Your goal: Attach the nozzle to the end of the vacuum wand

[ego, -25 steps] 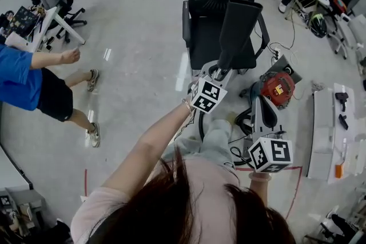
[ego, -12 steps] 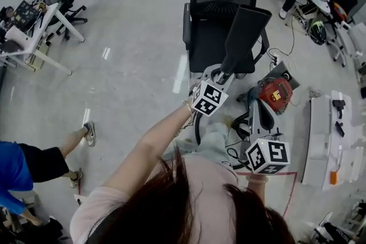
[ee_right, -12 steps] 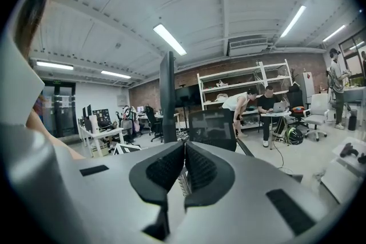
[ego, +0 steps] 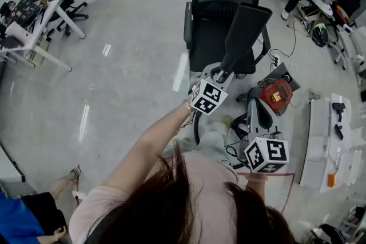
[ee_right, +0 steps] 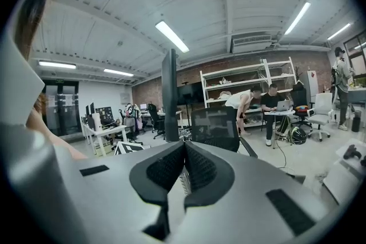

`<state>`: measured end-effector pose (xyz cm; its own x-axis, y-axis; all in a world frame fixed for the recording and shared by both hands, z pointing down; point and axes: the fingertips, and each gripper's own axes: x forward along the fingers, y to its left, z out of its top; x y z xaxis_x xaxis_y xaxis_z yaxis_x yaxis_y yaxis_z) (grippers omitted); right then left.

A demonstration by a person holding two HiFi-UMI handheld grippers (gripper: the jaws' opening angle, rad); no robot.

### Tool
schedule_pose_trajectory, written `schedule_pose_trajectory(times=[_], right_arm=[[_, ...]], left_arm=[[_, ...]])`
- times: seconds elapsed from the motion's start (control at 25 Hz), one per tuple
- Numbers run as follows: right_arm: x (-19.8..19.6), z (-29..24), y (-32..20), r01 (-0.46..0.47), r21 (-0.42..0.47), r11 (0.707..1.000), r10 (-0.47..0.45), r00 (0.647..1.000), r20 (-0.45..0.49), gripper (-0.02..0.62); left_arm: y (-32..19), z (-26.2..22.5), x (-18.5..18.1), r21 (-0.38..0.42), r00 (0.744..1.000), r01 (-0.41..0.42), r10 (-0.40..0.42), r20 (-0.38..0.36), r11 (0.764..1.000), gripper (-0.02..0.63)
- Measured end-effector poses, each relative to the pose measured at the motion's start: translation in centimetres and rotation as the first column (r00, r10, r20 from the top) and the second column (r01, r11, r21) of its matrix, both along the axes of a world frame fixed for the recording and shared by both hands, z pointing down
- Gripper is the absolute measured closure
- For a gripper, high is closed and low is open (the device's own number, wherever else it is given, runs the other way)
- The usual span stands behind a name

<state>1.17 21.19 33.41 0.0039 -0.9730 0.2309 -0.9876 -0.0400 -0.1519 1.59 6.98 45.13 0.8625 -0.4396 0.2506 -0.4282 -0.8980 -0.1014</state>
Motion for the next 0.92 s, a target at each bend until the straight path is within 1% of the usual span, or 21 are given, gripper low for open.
schedule_pose_trajectory(times=[0.48,0.72,0.92], right_arm=[[0.2,0.5,0.8,-0.034,0.001,0.999,0.034,0.999,0.025,0.571],[0.4,0.9,1.2,-0.039,-0.004,0.999,0.039,0.998,0.044,0.571],[0.6,0.9,1.6,-0.038,-0.004,0.999,0.038,0.998,0.042,0.569]], left_arm=[[0.5,-0.1,-0.4,-0.002,1.0,-0.013,0.013,-0.005,1.0,0.466],[0.9,0.0,-0.2,-0.008,1.0,-0.027,0.027,0.005,1.0,0.468],[1.1,0.0,-0.1,-0.008,1.0,-0.021,0.021,0.002,1.0,0.466]])
